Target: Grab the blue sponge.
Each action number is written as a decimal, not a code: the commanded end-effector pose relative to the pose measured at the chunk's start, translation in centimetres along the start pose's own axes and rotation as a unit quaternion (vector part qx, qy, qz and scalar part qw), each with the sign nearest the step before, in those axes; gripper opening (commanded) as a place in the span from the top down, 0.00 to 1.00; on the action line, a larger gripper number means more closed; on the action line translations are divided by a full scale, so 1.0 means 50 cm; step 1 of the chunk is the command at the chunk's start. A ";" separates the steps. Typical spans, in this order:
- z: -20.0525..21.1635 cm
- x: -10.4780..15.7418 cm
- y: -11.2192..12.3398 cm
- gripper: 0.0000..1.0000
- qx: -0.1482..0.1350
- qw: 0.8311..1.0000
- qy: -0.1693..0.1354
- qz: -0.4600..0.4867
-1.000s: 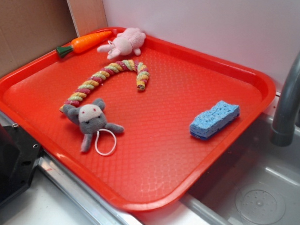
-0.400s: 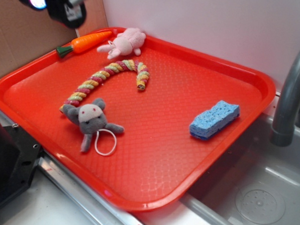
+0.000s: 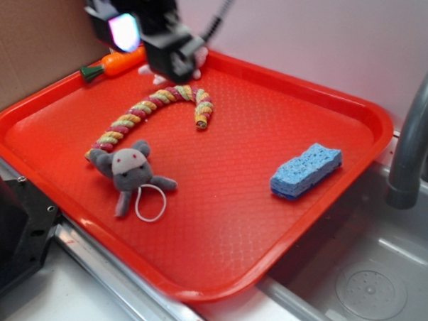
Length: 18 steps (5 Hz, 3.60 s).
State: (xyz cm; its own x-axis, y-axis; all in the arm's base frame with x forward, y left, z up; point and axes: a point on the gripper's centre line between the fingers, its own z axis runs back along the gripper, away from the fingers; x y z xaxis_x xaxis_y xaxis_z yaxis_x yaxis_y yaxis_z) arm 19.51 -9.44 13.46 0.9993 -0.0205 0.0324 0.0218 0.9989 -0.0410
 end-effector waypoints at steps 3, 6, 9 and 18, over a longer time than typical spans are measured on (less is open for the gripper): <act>-0.068 0.078 -0.096 0.00 -0.063 0.997 -0.033 -0.012; -0.144 0.146 -0.155 0.00 -0.032 0.997 -0.035 -0.061; -0.213 0.157 -0.098 0.00 -0.039 0.998 0.003 -0.056; 0.182 0.026 0.098 1.00 0.003 0.993 -0.074 0.096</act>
State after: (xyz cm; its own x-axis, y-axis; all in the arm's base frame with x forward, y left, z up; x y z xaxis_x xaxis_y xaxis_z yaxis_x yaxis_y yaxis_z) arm 20.97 -3.76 21.19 0.9790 0.1704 0.1118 -0.1672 0.9852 -0.0375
